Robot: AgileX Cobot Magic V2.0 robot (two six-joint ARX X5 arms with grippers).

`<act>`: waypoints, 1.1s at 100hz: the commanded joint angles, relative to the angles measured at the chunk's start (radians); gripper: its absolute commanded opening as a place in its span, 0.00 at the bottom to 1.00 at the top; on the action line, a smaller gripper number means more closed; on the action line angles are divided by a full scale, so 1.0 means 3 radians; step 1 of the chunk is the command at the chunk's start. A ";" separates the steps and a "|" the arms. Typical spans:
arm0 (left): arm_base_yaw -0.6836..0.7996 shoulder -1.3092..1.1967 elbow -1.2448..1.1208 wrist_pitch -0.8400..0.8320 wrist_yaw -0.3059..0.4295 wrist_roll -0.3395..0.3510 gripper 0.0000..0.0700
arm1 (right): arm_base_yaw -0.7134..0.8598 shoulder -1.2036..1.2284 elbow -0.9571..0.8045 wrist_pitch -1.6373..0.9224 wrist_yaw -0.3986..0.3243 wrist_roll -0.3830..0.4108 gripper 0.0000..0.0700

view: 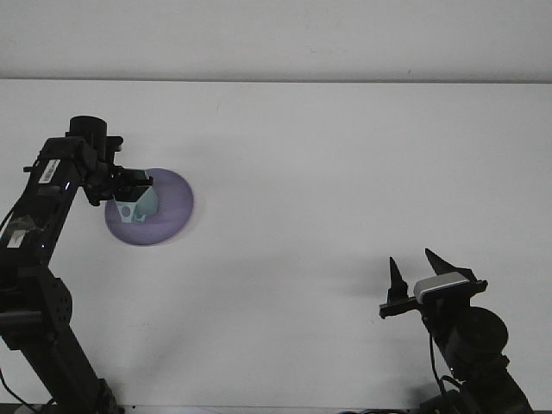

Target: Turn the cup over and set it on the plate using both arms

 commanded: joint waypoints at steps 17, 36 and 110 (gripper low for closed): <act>0.0003 0.0253 0.0066 0.0041 -0.0018 0.0090 0.02 | 0.0015 0.0017 0.0023 0.0025 0.0004 0.0010 0.63; 0.0004 0.0306 0.0070 0.0043 -0.0017 0.0098 0.31 | 0.0015 0.0017 0.0023 0.0020 0.0004 0.0010 0.63; 0.0004 -0.1225 0.0399 -0.0230 0.0303 -0.0061 0.13 | 0.0015 0.0017 0.0023 0.0015 0.0008 0.0009 0.63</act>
